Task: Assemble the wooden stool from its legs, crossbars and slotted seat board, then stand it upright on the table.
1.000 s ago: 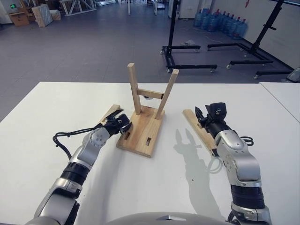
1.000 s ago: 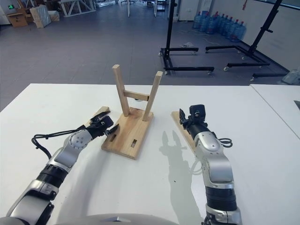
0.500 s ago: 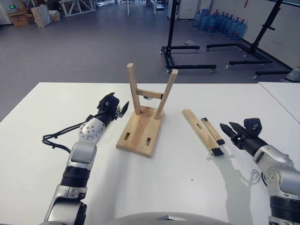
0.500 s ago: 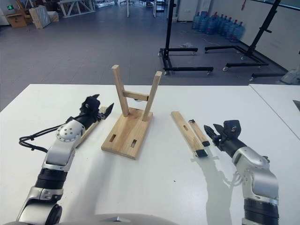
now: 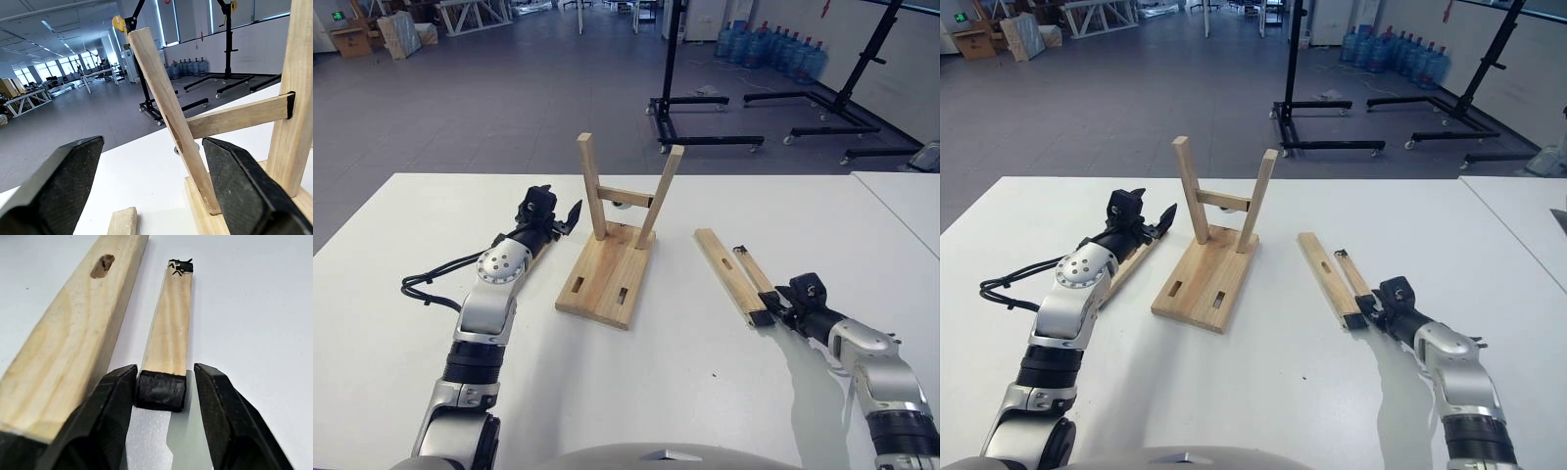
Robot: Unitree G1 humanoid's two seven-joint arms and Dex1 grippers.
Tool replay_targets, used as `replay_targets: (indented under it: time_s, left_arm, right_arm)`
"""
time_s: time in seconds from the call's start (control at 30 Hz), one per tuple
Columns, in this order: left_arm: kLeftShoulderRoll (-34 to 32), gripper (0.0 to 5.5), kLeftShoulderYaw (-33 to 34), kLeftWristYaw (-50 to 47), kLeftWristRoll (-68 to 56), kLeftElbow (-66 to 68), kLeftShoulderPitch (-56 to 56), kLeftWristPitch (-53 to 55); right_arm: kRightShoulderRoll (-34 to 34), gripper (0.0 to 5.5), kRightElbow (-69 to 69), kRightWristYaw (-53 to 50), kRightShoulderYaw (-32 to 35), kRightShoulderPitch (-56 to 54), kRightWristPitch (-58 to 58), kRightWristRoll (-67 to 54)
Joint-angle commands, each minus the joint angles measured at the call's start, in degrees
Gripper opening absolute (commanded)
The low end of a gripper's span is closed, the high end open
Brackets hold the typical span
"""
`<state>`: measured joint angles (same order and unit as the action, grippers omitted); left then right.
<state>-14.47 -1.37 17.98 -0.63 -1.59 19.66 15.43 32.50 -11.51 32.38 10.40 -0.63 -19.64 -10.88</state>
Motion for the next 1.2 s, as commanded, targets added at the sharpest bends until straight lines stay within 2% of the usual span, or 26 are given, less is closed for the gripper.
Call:
replay_targets:
  time_s: [0.03,0.07,0.27,0.37,0.47,0.63,0.7,0.8,0.87,1.0,1.2]
  left_arm:
    - [-0.3,3.7,-0.2,-0.3,0.4,0.3,-0.3,0.5]
    - [-0.4,3.7,-0.2,-0.4,0.4,0.2,-0.4,0.5]
    - [0.6,3.7,0.4,-1.4,-0.7,-0.9,-0.9,1.6]
    - [3.4,3.7,4.9,-3.0,-6.3,-2.3,1.6,5.9]
    - [4.8,3.7,9.3,-3.7,-13.5,-5.3,6.6,12.5]
    - [7.2,3.7,13.4,-4.3,-27.8,-13.0,13.2,25.5]
    - [9.9,3.7,16.3,-6.2,-36.9,-16.1,15.5,30.6]
    - [15.5,3.7,22.6,-11.6,-57.0,-16.7,18.1,35.8]
    - [17.3,3.7,23.3,-14.3,-64.8,-16.4,17.8,37.0]
    - [17.4,3.7,22.1,-19.8,-72.5,-16.1,17.3,37.0]
    - [14.0,3.7,19.5,-21.5,-74.9,-16.6,17.4,35.9]
  right_arm:
    - [-1.4,1.43,-6.6,-0.8,-2.0,-1.0,-1.3,1.5]
    - [-1.6,1.3,-6.7,-0.8,-2.3,-0.7,-1.4,1.5]
    - [-2.2,1.29,-6.1,-1.4,-3.5,0.8,-0.3,1.8]
    - [-2.1,1.29,-4.6,-8.1,-1.9,-1.8,7.7,5.1]
    - [-3.6,1.29,2.4,-17.1,1.2,-8.4,13.1,7.1]
    - [-5.5,1.29,17.9,-23.4,1.3,-16.4,16.1,9.1]
    - [-6.4,1.29,24.1,-23.1,-0.5,-19.8,16.7,8.8]
    - [-9.2,1.29,31.7,-20.6,-5.1,-22.0,14.6,5.8]
    - [-11.1,1.29,35.0,-18.5,-9.2,-20.6,13.6,4.2]
    - [-13.5,1.29,39.4,-15.8,-14.4,-15.4,10.9,2.1]
    - [-14.6,1.29,42.4,-13.2,-18.2,-12.9,7.4,0.6]
